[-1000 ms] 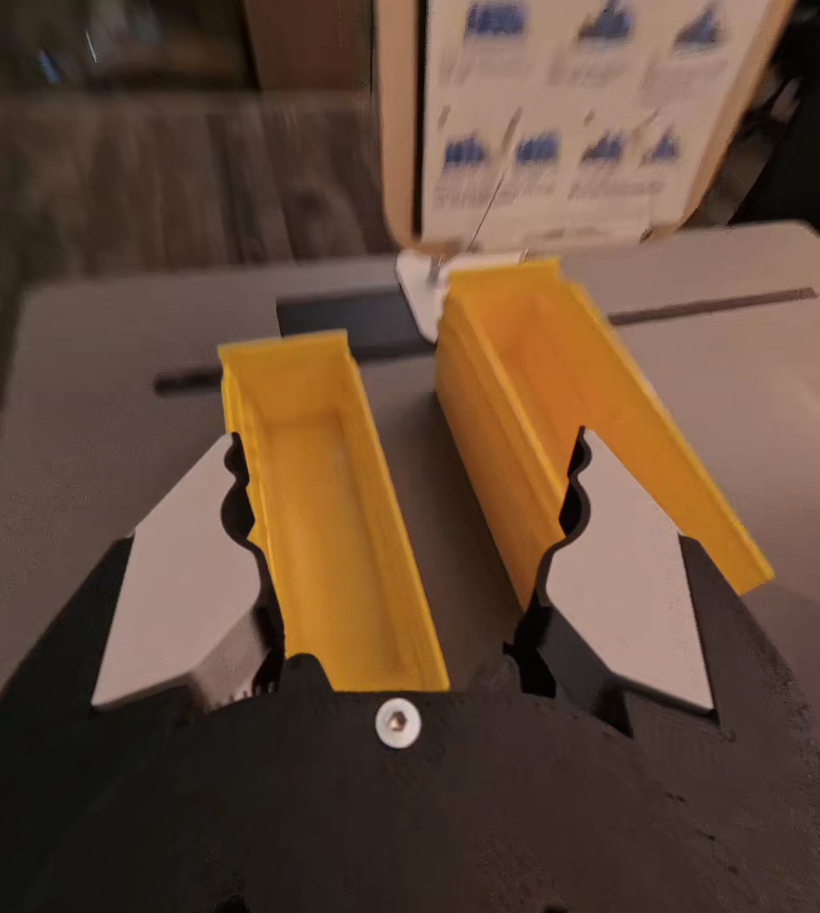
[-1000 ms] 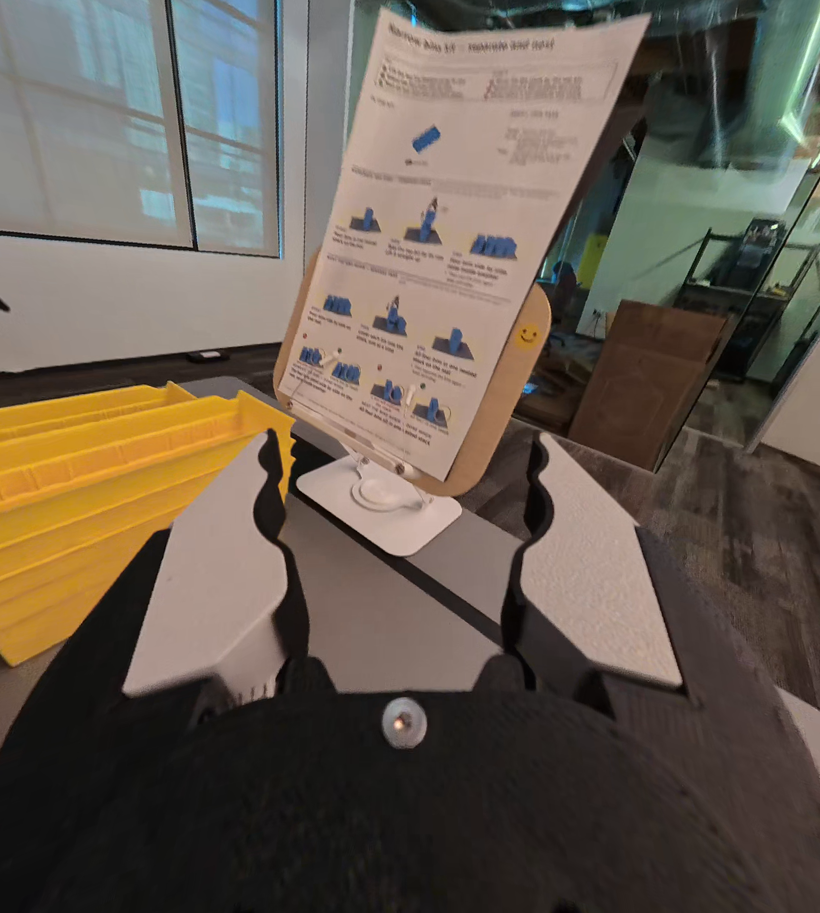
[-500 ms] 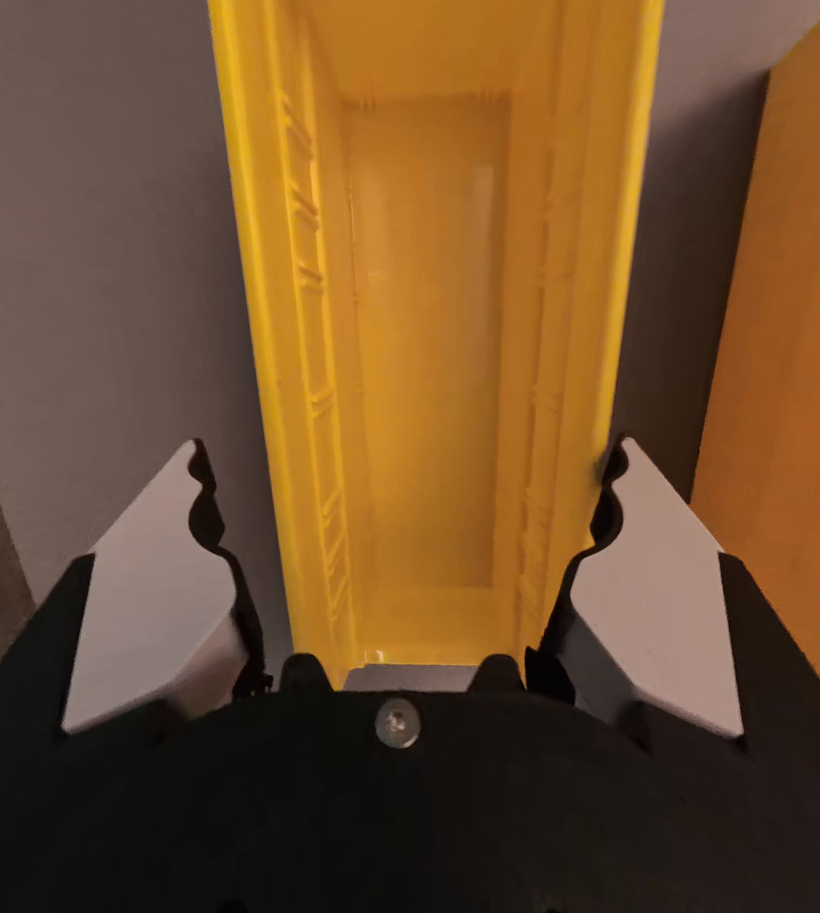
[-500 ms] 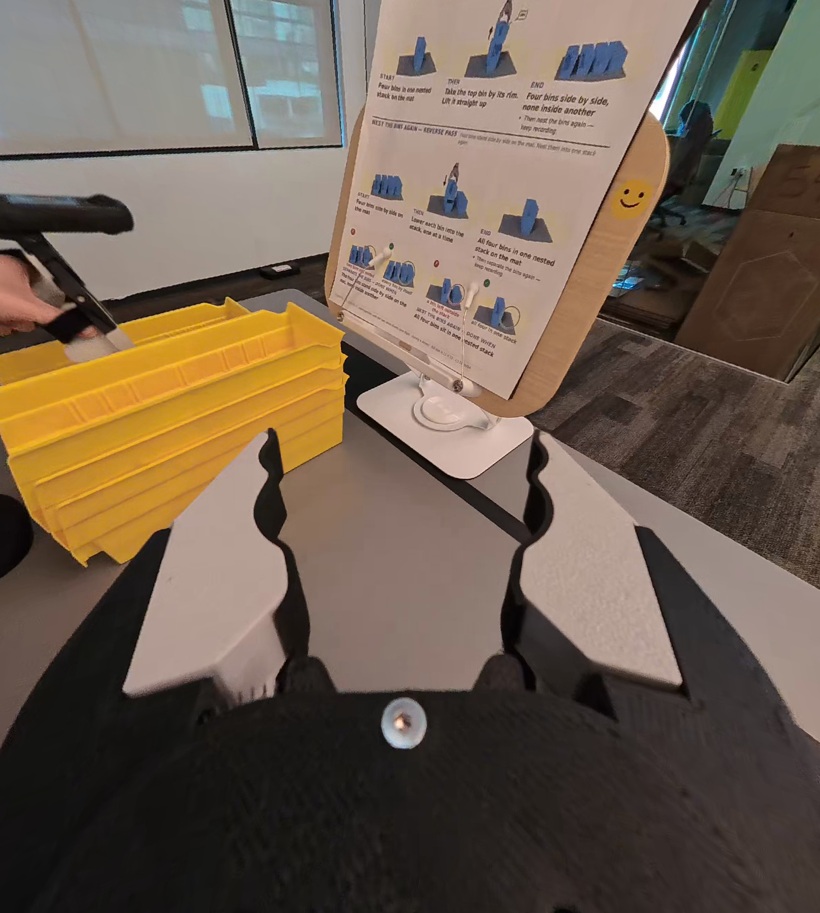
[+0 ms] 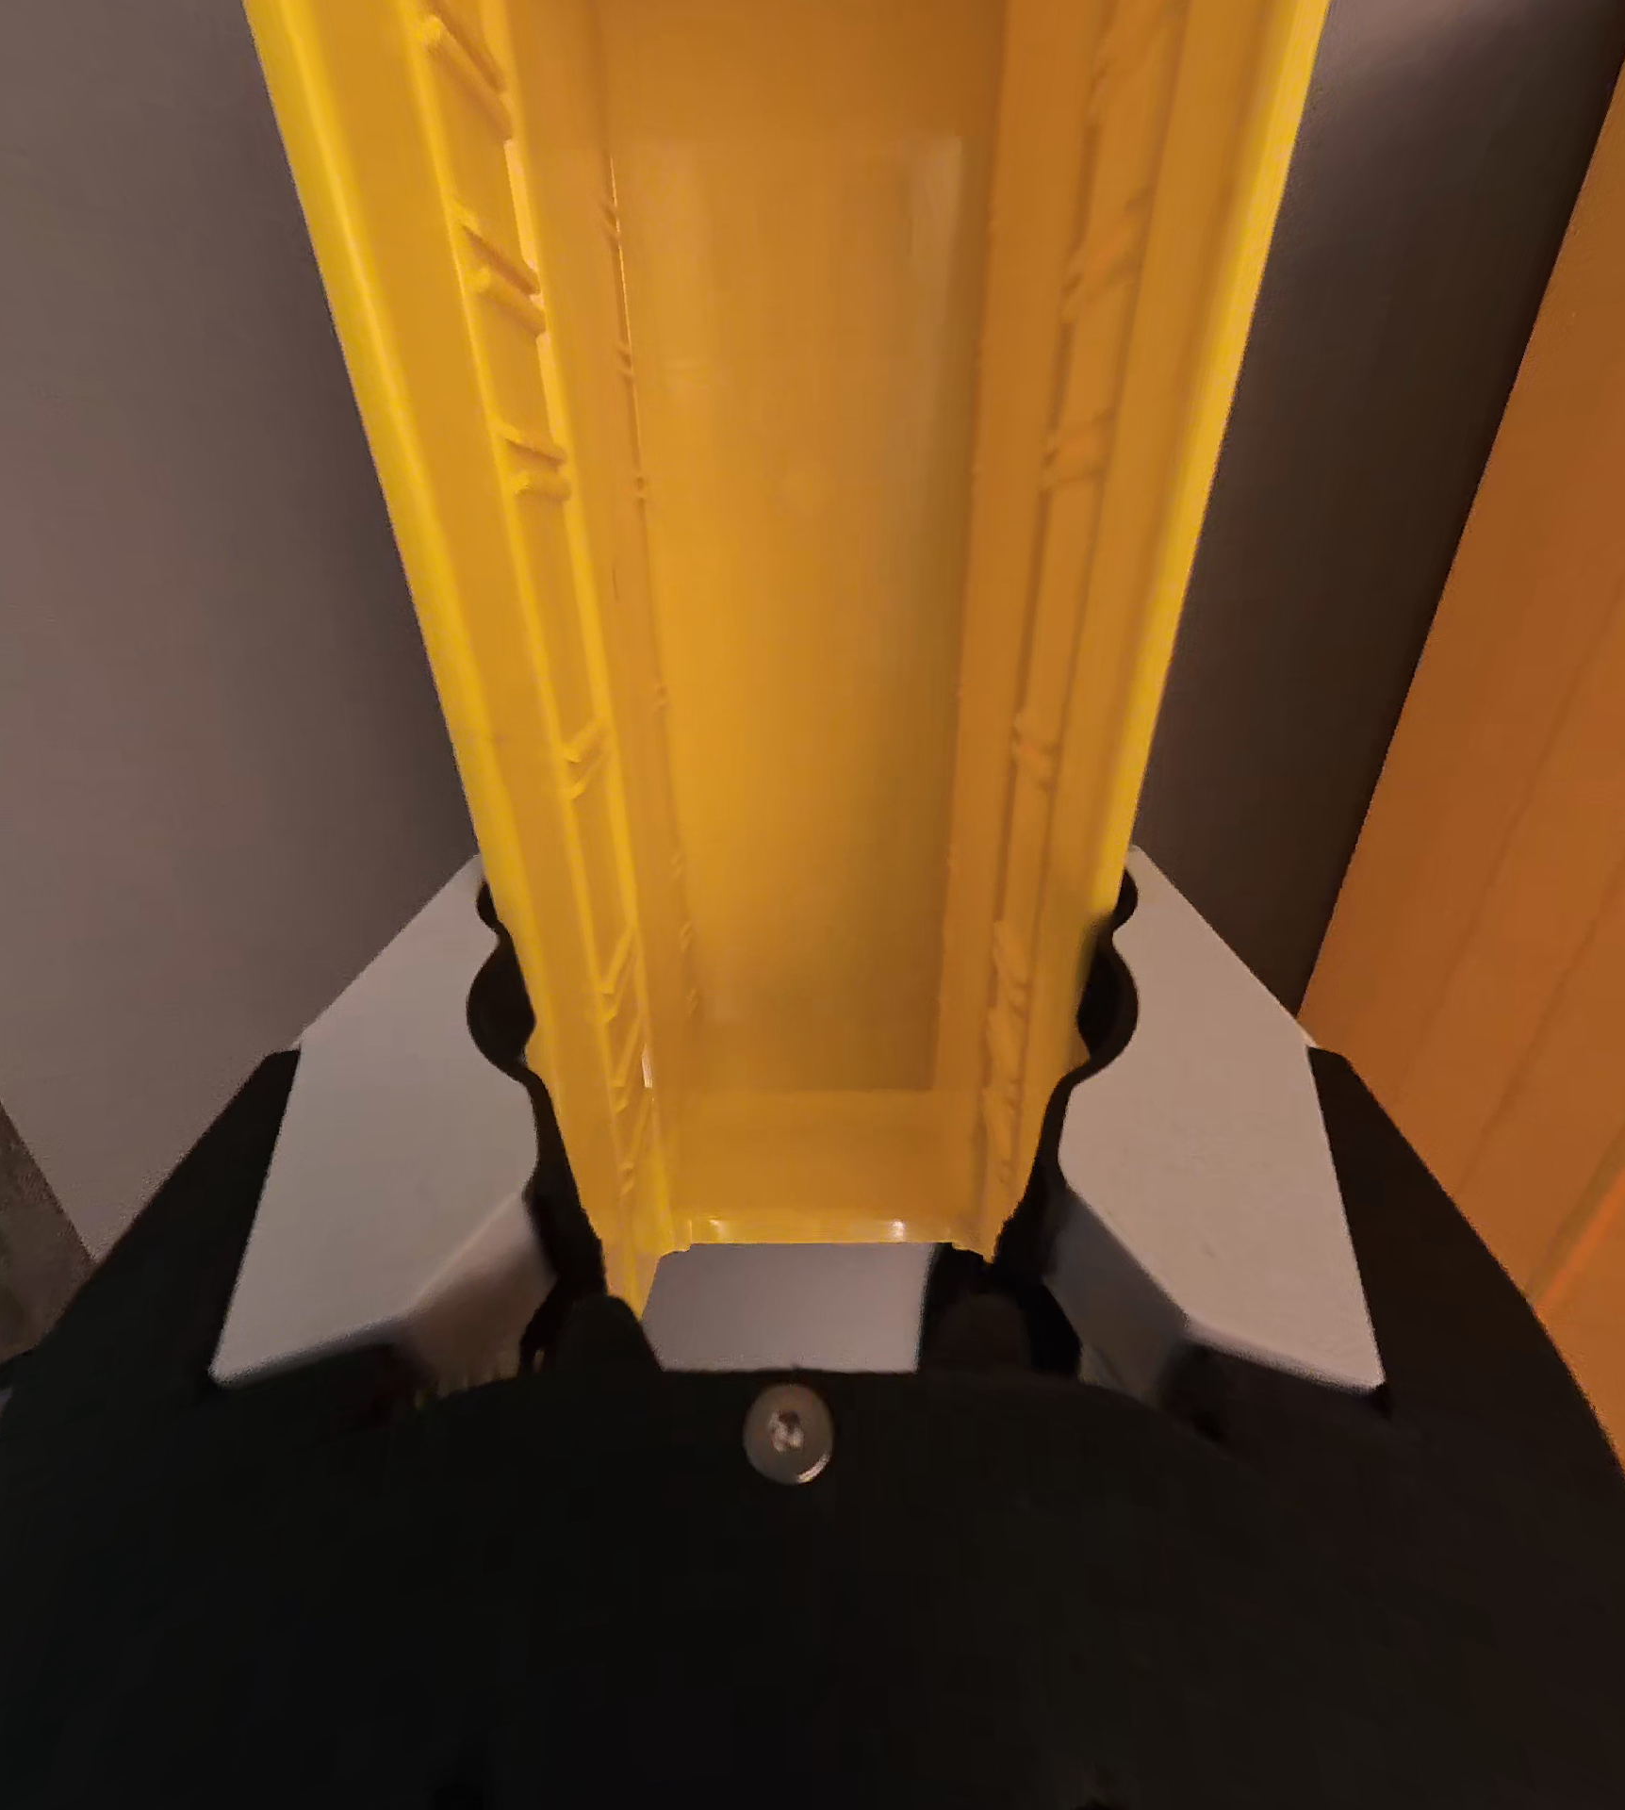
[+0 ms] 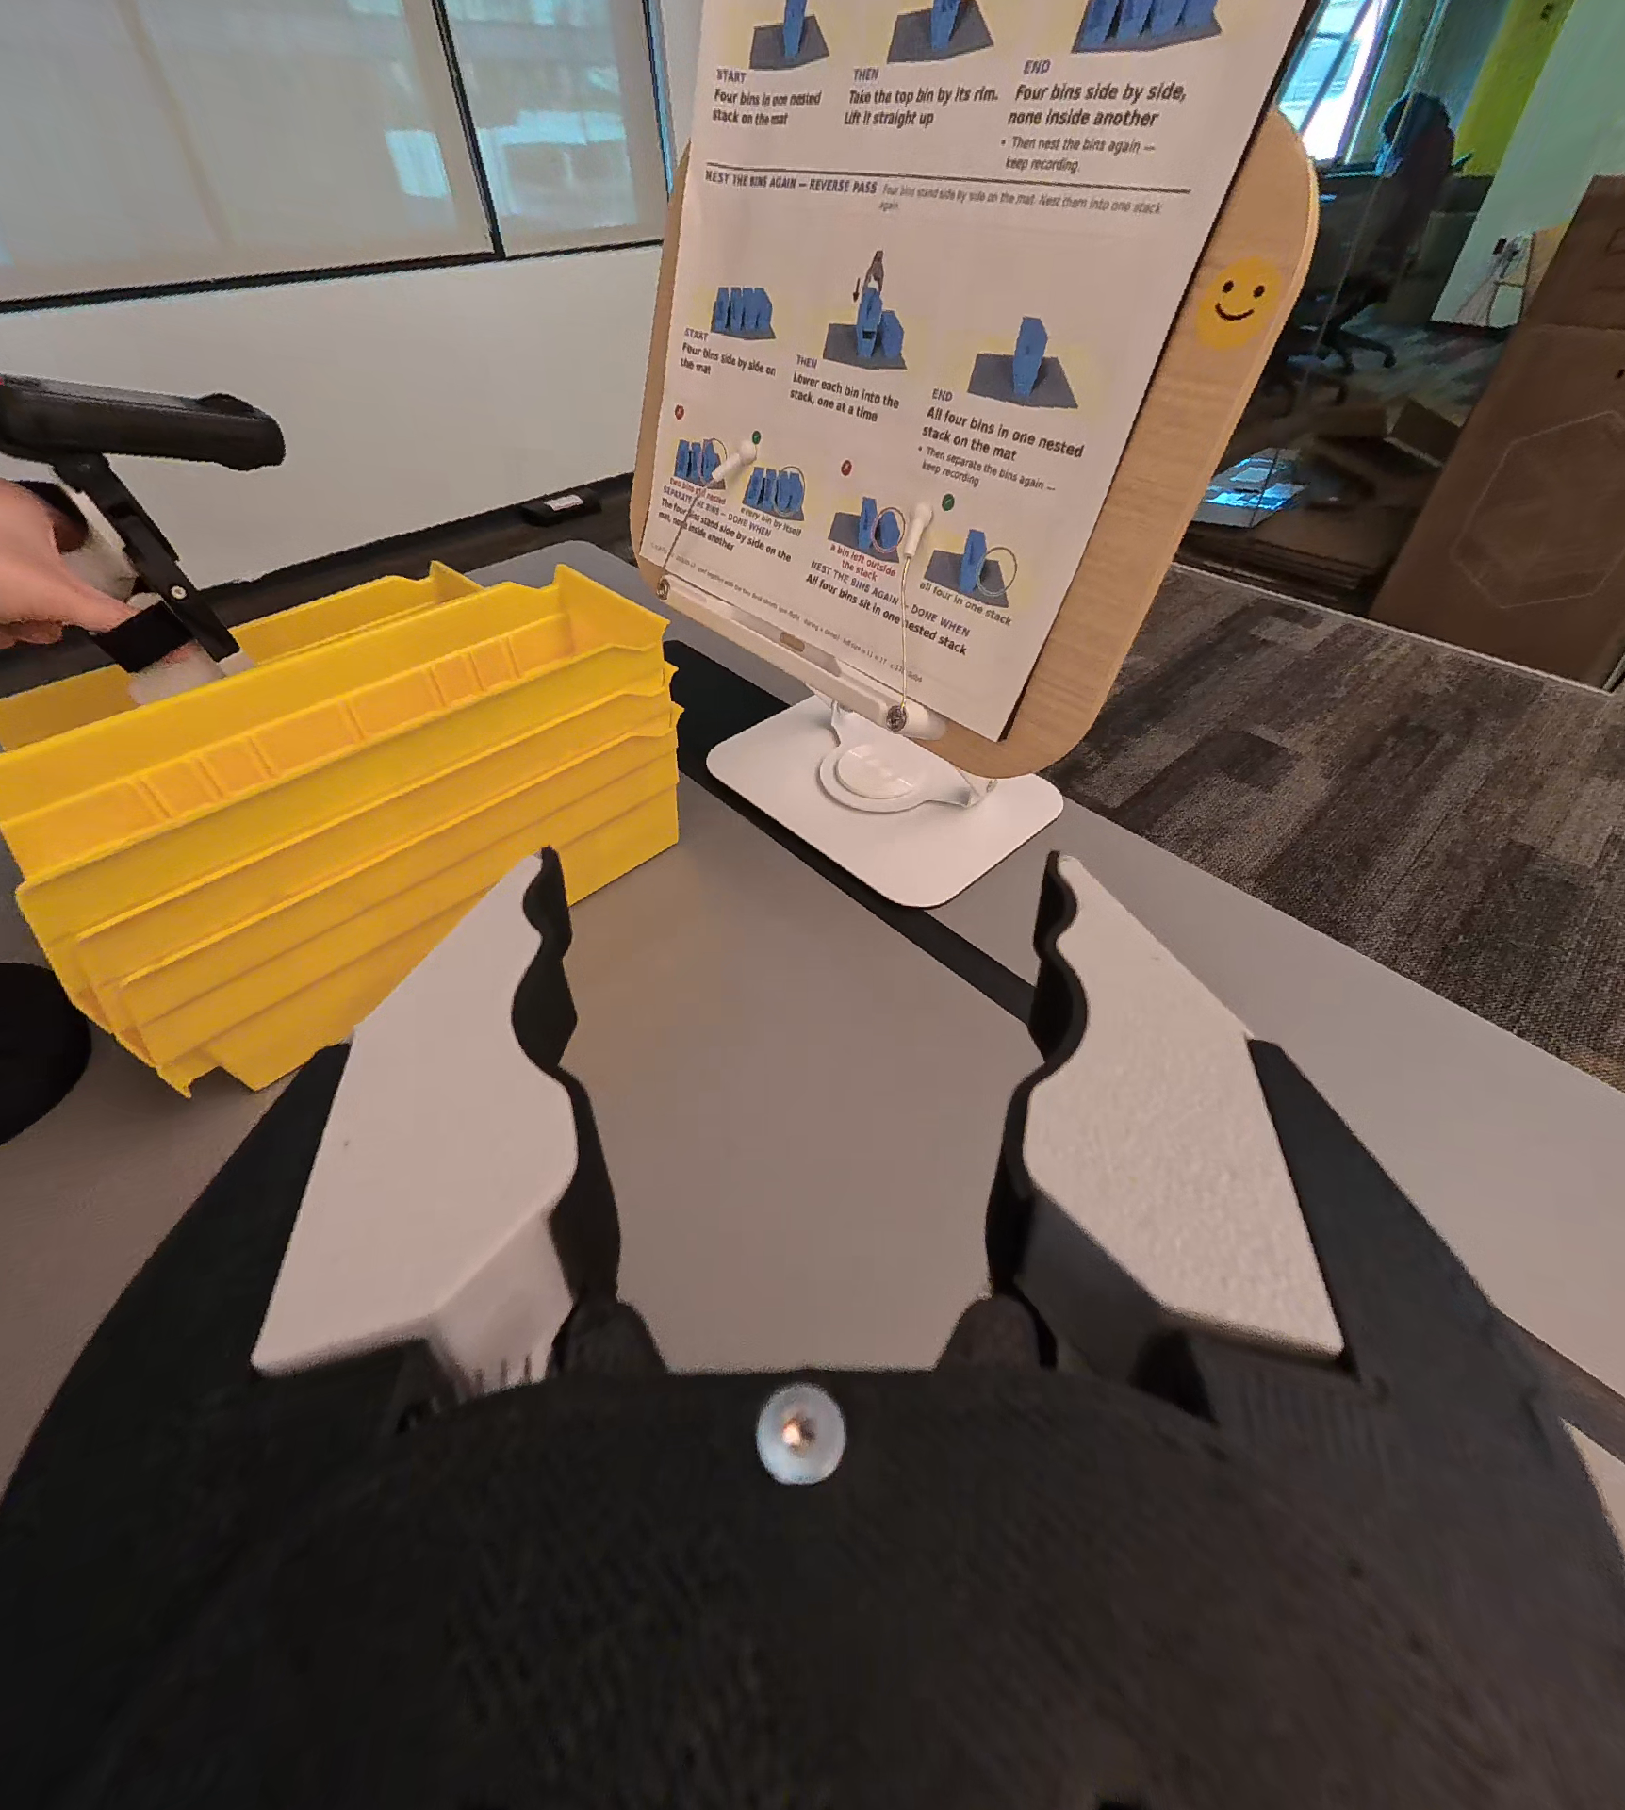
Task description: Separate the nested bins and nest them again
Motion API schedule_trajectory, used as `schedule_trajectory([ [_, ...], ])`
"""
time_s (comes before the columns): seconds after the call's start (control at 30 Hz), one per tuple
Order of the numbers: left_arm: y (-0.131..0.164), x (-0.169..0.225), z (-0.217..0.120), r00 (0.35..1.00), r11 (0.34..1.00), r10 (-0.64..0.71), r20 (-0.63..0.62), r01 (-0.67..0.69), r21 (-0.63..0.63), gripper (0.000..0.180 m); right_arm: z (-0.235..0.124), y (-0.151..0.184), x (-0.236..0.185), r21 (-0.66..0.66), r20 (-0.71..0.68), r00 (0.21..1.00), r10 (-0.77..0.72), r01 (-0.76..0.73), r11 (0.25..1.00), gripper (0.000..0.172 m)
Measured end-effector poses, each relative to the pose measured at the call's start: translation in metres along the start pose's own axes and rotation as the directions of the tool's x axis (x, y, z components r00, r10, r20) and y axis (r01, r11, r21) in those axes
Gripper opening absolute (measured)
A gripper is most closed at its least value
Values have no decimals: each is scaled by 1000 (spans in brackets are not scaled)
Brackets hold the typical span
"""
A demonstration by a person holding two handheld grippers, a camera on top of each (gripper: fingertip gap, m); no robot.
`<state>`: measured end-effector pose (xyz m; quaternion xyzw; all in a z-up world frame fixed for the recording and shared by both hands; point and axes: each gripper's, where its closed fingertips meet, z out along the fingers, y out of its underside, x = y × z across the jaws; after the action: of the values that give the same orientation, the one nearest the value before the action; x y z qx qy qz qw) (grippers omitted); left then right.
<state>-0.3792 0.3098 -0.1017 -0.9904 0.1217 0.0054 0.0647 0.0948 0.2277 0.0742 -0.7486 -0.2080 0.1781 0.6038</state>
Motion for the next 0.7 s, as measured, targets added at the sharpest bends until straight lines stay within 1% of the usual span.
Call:
schedule_trajectory([
  [0.17, 1, -3, -5, 999, 1000, 0, 39, 0, -10, 109, -1, -1, 0, 4, 10, 1000, 10, -10, 1000, 94],
  [0.33, 2, -4, -18, 998, 1000, 4, 56, -3, -18, 108, 0, 2, 0, -8, 10, 1000, 7, -7, 1000, 94],
  [0.57, 19, -8, -53, 994, 996, 26, 106, -16, -92, 106, -1, 1, -1, -6, 20, 1000, 13, -12, 1000, 93],
  [0.7, 23, -10, -80, 990, 996, 27, 136, -15, -85, 107, -3, 0, -2, -1, 27, 1000, 14, -14, 1000, 92],
])
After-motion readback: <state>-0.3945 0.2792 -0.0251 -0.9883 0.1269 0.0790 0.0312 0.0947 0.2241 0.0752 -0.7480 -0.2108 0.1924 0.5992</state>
